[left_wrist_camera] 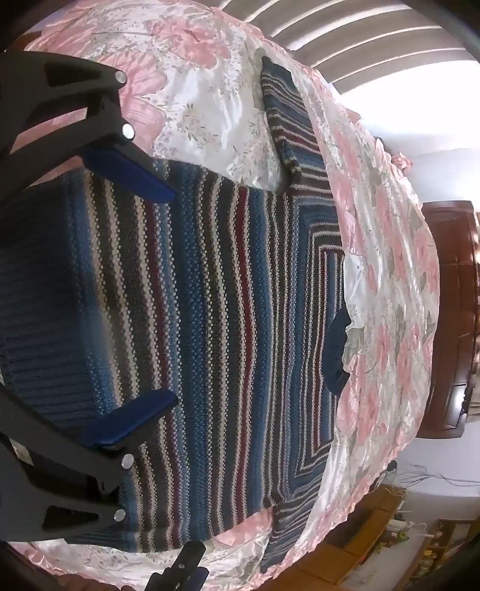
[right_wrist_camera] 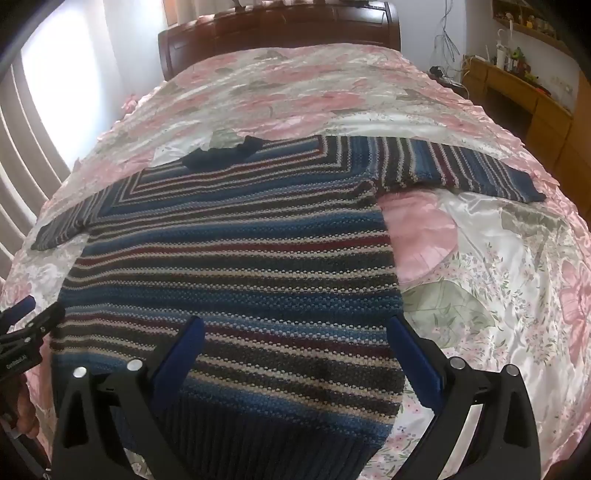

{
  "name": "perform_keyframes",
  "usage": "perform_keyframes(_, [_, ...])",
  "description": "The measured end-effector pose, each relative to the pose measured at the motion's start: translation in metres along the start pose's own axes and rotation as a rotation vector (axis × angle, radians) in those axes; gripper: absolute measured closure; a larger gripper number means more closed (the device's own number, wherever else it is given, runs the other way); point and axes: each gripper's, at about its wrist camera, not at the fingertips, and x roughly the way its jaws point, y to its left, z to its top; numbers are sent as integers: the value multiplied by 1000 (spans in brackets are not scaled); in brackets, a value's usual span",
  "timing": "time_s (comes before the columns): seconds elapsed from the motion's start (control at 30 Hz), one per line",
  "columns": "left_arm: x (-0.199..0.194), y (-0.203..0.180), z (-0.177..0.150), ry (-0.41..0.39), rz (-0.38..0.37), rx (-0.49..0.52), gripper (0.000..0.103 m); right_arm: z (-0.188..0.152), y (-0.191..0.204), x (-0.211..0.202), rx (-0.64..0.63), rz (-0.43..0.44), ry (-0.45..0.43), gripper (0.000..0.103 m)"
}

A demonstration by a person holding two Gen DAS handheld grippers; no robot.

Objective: Fold small clothes

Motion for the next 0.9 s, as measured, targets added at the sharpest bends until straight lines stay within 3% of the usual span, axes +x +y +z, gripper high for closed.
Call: perform_keyframes(0.9, [3,-4,-1,3,-2,1,3,-2,-2,2,3,14,1,4])
